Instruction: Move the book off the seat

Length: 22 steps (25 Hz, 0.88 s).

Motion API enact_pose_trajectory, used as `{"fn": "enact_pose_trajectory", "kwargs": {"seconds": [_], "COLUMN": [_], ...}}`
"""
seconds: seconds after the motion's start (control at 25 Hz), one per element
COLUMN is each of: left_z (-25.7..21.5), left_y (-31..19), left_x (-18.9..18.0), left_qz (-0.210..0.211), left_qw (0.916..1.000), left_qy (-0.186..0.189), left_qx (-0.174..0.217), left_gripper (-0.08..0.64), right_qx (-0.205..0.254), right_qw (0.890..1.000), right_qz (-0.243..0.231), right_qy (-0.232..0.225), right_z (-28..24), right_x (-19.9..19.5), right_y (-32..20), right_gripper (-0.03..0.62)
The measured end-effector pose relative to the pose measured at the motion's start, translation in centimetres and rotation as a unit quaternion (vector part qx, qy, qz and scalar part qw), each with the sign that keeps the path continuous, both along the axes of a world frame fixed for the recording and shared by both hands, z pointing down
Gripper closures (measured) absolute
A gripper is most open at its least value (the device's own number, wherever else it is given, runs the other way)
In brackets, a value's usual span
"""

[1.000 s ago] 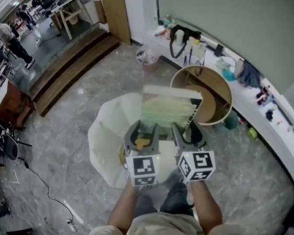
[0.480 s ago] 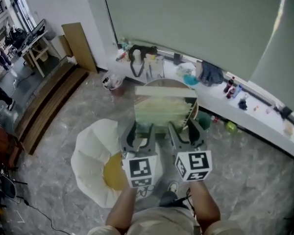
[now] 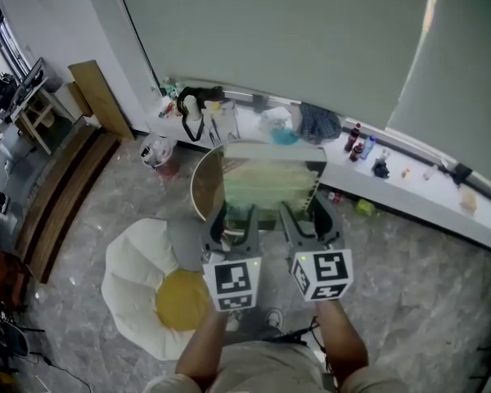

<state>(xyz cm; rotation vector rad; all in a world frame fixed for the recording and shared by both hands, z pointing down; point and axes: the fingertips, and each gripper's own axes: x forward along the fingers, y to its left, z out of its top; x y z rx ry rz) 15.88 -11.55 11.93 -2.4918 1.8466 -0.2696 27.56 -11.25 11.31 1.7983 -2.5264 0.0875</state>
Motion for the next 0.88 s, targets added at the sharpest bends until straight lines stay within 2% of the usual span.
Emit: {"fn": "enact_pose_trajectory", "kwargs": {"seconds": [0.32, 0.68, 0.88], "left_z": [0.3, 1.7, 1.8], "left_y": [-3.5, -8.3, -12.0], "left_x": [2.5, 0.9, -1.6], "left_qz": [0.017, 0.021, 0.016], "left_qw": [0.9998, 0.9996, 0.9995], "left_qy": [0.005, 0.016, 0.022], "left_qx": [-0.008, -0.014, -0.016], "left_gripper": [0.337, 0.337, 0.337], "right_qx": [-0.008, -0.015, -0.019], "right_qw": [1.000, 0.999, 0.999], "right_qz": [0.017, 0.021, 0.022], "right_qy": [0.008, 0.022, 0.029], "right_z": [0.2, 1.3, 1.1], "right_x": [2.5, 0.8, -1.6], "right_y": [-3.1, -7.8, -11.5], "right_gripper": [0.341, 0.341, 0.341]}}
